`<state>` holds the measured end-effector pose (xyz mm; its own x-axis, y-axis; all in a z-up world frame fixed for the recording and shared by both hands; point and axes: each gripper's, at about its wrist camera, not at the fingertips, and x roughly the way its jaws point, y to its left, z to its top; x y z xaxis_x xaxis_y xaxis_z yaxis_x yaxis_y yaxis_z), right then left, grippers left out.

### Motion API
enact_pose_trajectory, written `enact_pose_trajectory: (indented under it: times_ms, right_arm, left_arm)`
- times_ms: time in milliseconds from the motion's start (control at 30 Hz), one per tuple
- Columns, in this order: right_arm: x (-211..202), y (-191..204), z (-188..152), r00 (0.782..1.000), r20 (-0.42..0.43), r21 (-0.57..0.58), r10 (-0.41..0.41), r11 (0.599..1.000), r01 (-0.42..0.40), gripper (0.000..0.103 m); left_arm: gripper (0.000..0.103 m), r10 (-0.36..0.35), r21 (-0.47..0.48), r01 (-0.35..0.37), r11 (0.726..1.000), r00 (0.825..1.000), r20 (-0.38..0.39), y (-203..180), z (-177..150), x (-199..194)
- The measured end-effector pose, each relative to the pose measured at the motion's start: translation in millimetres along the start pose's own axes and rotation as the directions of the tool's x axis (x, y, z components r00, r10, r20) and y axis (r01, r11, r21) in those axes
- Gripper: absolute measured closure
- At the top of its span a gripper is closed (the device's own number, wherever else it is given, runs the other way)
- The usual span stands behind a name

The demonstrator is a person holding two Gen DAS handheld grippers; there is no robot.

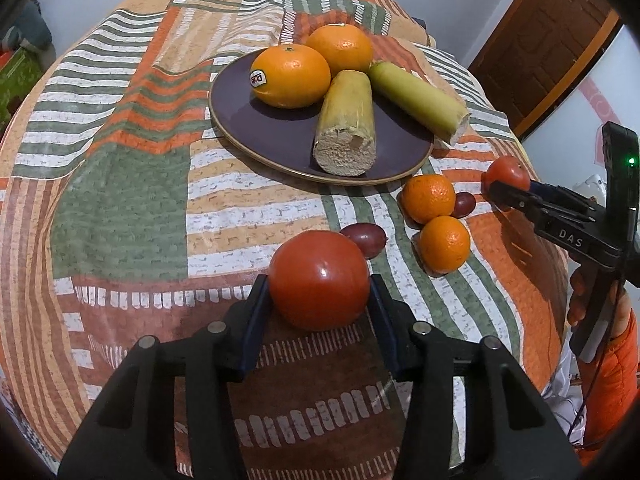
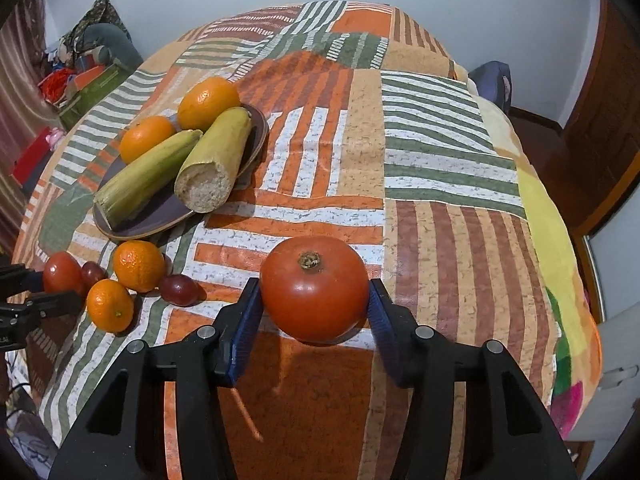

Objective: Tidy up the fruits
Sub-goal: 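Grasp a red tomato with the left tool while the right tool grasps another tomato, then lift and carry the tomato with the left tool while the right tool carries its tomato to the plate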

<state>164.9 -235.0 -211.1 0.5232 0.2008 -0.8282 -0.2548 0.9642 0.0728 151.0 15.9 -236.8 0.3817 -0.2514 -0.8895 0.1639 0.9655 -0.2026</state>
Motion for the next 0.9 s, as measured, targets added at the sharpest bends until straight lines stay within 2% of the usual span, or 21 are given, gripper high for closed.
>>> enact_pose_trajectory:
  times_ms: [300,633,900]
  right_arm:
    - [-16.5,11.9,11.1,0.998,0.047,-0.026,0.033,0.999,-0.032,0.055]
    - [-33.2,38.8,41.8,0.987,0.139,-0.094,0.084,0.993,-0.071,0.055]
    - [-27.8,59.7,60.6,0.980,0.163,-0.150,0.116,0.984,-0.092,0.055]
  left_arm:
    - [0.055,0.011,-0.008,-0.010,1.000,0.999,0.049,6.8,7.6,-19.2]
    - [0.055,0.017,-0.008,-0.016,1.000,0.991,0.133,8.7,37.6,-38.4]
    - [0.055,0.010,0.011,-0.012,1.000,0.986,0.169,6.5,59.8,-39.7]
